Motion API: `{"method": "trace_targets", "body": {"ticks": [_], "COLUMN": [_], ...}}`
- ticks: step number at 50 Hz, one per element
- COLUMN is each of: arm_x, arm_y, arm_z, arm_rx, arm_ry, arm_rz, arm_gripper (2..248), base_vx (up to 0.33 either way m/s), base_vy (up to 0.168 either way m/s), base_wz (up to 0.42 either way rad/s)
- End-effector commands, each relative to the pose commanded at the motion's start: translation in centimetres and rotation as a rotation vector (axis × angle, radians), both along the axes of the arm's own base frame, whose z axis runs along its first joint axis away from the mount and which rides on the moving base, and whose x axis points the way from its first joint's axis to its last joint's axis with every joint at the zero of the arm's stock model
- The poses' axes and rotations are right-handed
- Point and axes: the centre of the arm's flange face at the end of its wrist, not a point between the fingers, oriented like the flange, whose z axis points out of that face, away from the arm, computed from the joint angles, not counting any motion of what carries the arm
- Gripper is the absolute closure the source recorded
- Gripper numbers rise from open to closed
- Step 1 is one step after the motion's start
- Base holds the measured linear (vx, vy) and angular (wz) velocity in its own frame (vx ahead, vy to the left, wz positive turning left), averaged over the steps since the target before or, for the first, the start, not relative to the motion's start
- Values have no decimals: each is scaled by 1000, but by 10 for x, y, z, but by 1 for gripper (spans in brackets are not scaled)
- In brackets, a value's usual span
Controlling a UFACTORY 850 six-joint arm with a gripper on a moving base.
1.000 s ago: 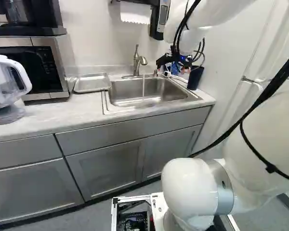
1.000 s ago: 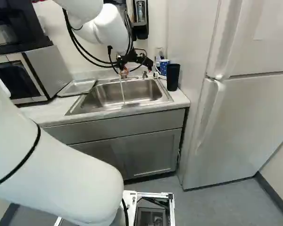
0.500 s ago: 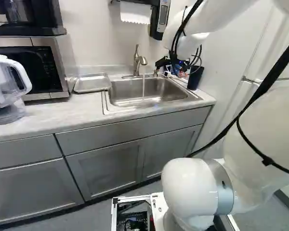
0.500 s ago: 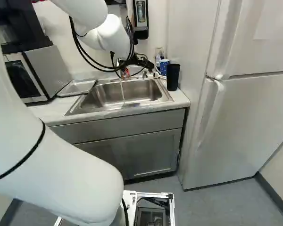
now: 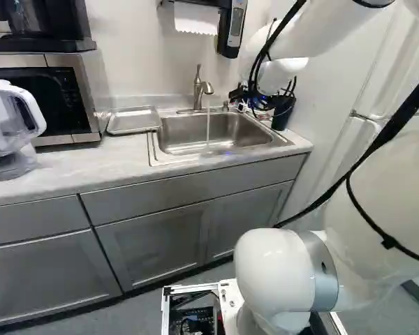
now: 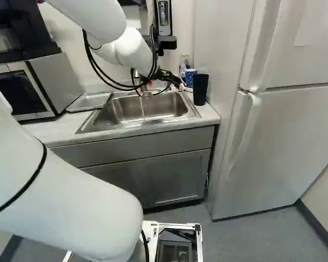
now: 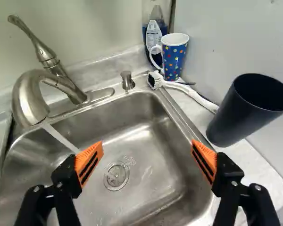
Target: Rinse the cup and place it in the tray
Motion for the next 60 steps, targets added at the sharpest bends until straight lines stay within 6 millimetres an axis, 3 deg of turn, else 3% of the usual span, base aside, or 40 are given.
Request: {"method": "trace_targets", "body": {"ticks": [37,60], "arm_x": [-29,-18], "arm_y": [-51,-79], "arm_z": [-34,-40], "arm_rx": [6,-29], "arm_ry": [-49,-136], "arm_rz": [-162,-226], "arm_gripper": [3,3], "base_vx": [0,0], "base_vy": [0,0], "base_wz": [0,0]}}
